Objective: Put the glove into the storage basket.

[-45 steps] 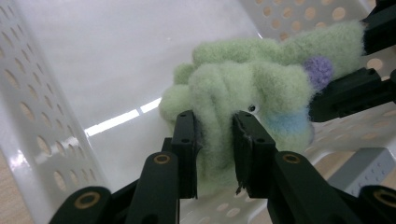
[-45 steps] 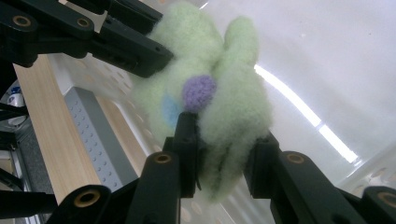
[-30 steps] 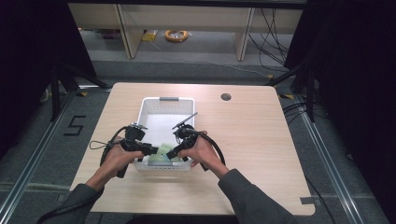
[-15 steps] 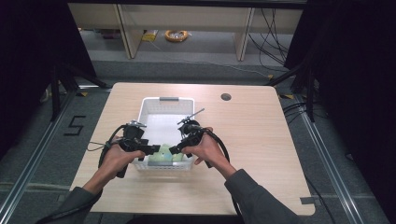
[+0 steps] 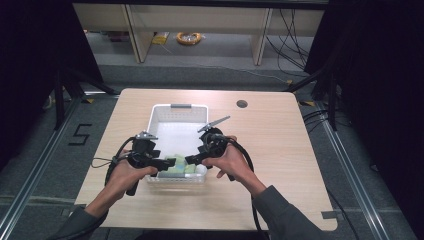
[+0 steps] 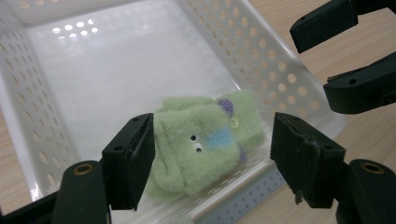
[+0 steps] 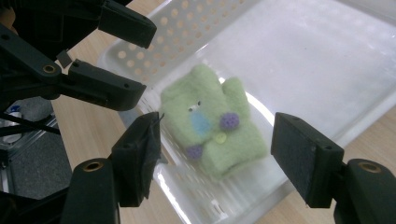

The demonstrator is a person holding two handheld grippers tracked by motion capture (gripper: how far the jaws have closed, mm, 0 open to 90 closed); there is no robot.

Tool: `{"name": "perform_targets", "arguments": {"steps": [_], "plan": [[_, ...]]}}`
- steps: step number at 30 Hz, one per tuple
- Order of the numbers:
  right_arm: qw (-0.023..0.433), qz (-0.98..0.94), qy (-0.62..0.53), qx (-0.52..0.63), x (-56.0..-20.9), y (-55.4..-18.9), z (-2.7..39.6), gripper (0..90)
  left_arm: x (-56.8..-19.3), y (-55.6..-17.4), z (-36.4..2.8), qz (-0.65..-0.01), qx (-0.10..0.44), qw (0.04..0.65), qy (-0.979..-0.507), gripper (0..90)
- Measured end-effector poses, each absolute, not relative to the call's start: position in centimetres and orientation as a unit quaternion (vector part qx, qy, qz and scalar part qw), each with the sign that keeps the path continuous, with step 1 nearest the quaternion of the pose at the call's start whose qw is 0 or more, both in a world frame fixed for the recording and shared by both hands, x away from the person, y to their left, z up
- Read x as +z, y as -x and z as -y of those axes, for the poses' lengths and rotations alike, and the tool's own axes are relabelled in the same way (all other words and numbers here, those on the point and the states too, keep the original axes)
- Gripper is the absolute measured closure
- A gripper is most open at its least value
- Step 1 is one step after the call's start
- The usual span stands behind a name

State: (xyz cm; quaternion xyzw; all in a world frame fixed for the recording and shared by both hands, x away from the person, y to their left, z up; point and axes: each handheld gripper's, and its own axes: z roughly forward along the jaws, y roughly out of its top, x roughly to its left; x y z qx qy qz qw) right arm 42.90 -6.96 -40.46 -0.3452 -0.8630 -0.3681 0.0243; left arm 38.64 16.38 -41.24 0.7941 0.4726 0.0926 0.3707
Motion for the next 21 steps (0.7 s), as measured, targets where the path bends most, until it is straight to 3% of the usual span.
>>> {"name": "perform_targets", "arguments": {"steps": [21], "plan": [[0.016, 0.852, 0.338, -0.4, -39.2, -40.5, 10.9, 33.6, -40.5, -35.8, -14.6, -0.45, 0.057, 0.413, -0.789, 26.2]]}}
